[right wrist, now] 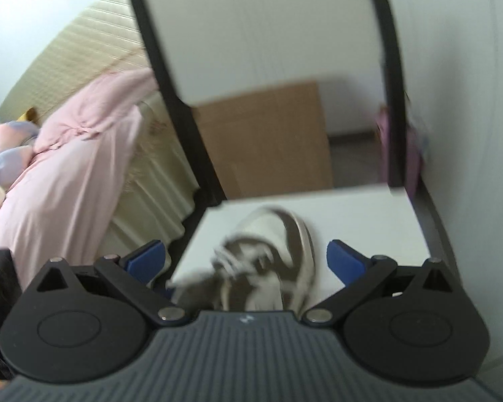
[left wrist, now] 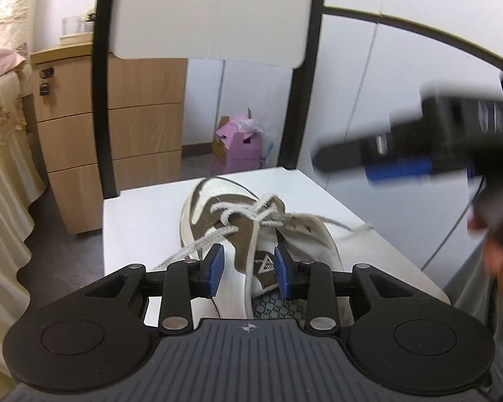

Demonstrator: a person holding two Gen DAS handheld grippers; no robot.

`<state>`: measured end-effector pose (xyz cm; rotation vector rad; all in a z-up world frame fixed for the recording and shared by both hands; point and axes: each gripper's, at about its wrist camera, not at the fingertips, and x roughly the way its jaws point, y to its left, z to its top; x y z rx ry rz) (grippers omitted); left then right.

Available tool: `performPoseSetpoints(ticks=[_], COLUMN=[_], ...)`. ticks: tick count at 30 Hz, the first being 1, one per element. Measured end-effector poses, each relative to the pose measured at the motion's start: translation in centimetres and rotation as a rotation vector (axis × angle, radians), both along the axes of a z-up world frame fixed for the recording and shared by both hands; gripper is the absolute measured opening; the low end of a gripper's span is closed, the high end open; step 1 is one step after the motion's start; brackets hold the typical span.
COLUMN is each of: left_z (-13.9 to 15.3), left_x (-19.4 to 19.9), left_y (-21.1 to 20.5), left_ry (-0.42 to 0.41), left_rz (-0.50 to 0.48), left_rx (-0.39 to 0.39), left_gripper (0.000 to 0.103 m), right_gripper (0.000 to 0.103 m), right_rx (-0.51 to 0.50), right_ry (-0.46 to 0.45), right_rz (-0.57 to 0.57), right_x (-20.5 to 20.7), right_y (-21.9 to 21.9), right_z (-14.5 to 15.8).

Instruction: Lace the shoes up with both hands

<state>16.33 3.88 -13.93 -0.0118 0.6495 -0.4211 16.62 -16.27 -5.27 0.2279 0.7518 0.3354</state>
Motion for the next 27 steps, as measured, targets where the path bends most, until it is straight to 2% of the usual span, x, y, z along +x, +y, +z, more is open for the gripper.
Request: performPoseSetpoints(ticks=[3, 5, 6, 7, 15, 18, 22, 27], left_z=[0.0, 0.0, 0.1, 0.1, 0.5, 0.6, 0.8, 0.8], left_x=[0.1, 0.1, -0.1, -0.2, -1.3, -1.6, -2.1, -2.1], left_y=[-0.2, -0.4, -0.5, -0.8, -0.6, -0.6, -0.5, -0.3], left_ry=[0.0, 0.003, 0.003, 0.001, 0.013, 0.019, 0.026, 0.03], left_rz=[0.045, 0.075, 0.084, 0.091, 0.143, 0.162, 0.183, 0.176], left_rx=[0.023, 0.033, 0.041, 0.055, 0.075, 0.081, 0.085, 0.073], left_gripper=[0.022, 0.02, 0.013, 0.012, 0.01, 0.01, 0.01, 0.012], right_gripper=[0.103, 0.103, 0.103, 0.103, 0.103, 0.103, 0.103, 0.103], right_rx=[0.005, -0.042, -0.066, -0.08, -0.082, -0.052, -0.063, 0.069], right_ry=[0.032, 0.037, 0.039, 0.044, 0.093, 0.102, 0.075, 0.059], right_rz=[0.011, 0.027, 0.036, 0.043, 0.01, 0.007, 0.006, 0.009], right_x=[-0.3, -0.3, -0.3, -0.2, 0.6, 1.0, 0.4, -0.7], right_y=[0.4, 0.9, 1.1, 1.2, 0.0, -0.3, -0.1, -0.7], right_z=[-1.3, -2.1, -2.6, -3.0, -4.8, -5.3, -5.3, -5.0])
